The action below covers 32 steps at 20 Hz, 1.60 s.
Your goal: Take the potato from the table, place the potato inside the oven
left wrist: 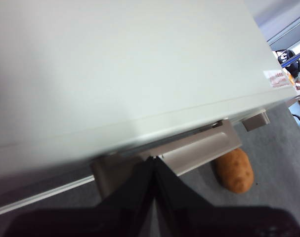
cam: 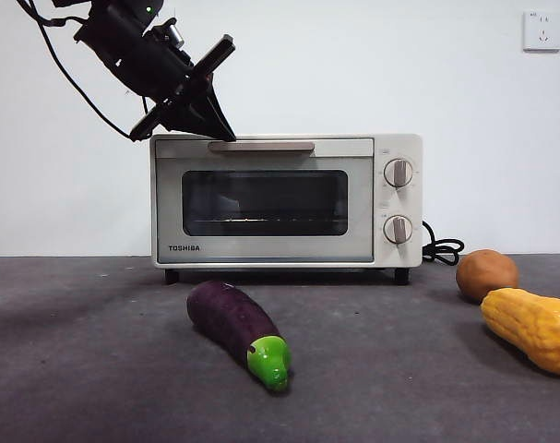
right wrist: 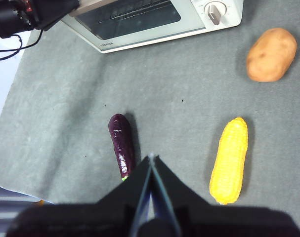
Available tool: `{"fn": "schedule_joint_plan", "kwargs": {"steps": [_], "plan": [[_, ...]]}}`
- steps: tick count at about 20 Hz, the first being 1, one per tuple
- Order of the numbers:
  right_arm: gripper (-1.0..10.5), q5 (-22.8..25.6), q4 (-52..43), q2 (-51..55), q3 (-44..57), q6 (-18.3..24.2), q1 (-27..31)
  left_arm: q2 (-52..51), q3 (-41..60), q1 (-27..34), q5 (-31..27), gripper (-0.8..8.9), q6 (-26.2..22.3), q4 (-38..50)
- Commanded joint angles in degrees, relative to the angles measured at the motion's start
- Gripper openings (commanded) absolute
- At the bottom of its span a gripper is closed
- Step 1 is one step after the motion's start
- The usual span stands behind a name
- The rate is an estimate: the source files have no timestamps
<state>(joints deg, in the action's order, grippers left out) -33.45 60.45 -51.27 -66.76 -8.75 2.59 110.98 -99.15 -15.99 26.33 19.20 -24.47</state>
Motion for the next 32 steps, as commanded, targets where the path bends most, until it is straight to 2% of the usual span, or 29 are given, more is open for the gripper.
{"fn": "schedule_joint_plan", "kwargs": {"steps": [1,4,8,12,15,27,32], "plan": [[0.0,-0.17,-0.2,0.02,-0.24,0.11,0.0,1.44,0.9,-0.57,-0.37,-0.06,-2.45,-4.98],[0.0,-0.17,-0.22,0.02,-0.24,0.11,0.0,1.44,0.9,-1.33,-0.02,-0.06,-6.19,-10.43],[0.0,-0.17,-0.44,0.02,-0.24,0.98,0.0,1.44,0.9,-2.64,-1.22,-0.06,-8.81,-14.99],[0.0,-0.17,-0.46,0.02,-0.24,1.6,0.0,1.44,0.9,-4.24,-7.65,-0.06,-12.17,-18.75],[0.0,-0.17,-0.44,0.02,-0.24,1.73,0.0,1.44,0.9,-5.14,-9.05,-0.06,-13.9,-21.07],[0.0,-0.02,-0.66,0.02,-0.24,3.15,0.0,1.55,0.92,-7.37,-17.42,-0.06,-15.12,-25.97],[0.0,0.04,-0.61,0.02,-0.24,3.45,0.0,1.55,0.92,-7.96,-18.47,-0.06,-14.86,-29.31]]}}
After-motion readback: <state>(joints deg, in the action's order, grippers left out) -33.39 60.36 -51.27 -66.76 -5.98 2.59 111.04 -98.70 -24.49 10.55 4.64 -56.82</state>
